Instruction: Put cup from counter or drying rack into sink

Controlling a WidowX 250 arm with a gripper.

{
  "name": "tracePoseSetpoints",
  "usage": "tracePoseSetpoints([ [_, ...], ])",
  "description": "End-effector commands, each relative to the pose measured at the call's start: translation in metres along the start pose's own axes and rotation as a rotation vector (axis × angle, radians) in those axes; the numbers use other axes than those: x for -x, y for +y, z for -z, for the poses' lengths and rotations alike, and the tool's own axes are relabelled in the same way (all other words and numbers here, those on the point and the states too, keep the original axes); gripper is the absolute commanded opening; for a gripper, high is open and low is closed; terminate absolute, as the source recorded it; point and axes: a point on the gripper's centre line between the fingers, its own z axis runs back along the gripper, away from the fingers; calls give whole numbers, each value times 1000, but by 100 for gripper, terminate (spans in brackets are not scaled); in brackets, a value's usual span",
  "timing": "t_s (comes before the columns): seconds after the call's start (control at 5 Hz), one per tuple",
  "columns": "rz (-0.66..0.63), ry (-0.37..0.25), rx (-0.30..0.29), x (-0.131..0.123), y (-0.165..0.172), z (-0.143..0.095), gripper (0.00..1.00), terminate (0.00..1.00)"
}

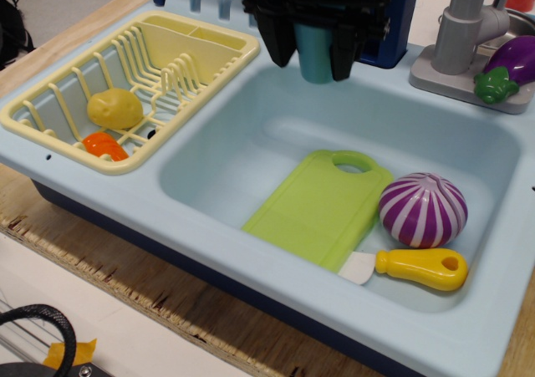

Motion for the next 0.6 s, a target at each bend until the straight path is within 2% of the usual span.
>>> tracePoseSetpoints([
  [0.0,-66,102,-26,15,0,-25,100,0],
  [0.2,-94,162,33,21,0,-17,100,0],
  [0.4,-94,162,33,21,0,-17,100,0],
])
